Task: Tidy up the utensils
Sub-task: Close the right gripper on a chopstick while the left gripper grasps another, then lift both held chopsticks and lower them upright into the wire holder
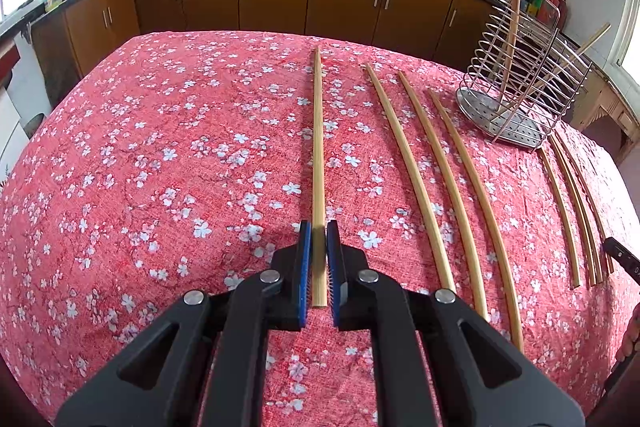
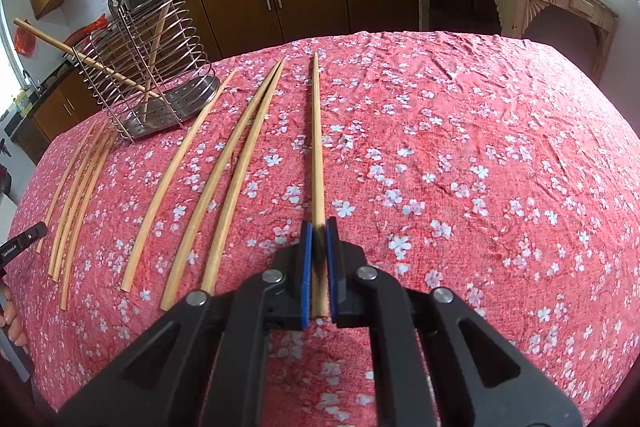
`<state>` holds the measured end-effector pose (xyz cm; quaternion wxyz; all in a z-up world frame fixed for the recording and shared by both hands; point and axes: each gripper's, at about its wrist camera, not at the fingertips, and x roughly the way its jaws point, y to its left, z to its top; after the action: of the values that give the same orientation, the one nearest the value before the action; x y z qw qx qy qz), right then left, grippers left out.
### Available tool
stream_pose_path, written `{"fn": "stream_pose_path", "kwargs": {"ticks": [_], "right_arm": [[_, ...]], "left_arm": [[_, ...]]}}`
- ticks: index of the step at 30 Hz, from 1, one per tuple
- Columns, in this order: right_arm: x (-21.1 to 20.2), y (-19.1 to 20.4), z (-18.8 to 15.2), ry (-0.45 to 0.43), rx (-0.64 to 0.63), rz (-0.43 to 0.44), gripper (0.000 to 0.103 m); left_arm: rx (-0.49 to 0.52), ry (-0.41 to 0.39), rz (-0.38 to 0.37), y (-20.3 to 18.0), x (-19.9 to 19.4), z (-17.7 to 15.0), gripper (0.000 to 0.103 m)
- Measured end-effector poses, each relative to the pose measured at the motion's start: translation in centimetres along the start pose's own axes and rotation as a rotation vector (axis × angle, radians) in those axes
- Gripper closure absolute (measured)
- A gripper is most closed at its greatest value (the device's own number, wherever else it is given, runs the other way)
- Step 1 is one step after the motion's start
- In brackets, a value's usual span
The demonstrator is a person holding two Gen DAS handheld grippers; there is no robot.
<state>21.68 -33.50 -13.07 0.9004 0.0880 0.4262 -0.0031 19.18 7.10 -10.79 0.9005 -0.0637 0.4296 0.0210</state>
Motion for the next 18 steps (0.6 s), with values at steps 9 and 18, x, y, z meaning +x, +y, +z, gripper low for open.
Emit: {"fn": "stream_pose_path", "kwargs": {"ticks": [9, 18], "right_arm": [[-0.1, 0.5, -0.2, 0.001, -0.021, -0.025, 0.095], [-0.4, 0.4, -0.5, 0.002, -0.023, -0.021, 0.095]], "left_arm": [[0.002, 0.0, 0.003, 0.2, -0.4, -0.1, 0.094], [0.09, 0.004, 0.095, -1.8, 0.0, -0.2, 0.093]]}}
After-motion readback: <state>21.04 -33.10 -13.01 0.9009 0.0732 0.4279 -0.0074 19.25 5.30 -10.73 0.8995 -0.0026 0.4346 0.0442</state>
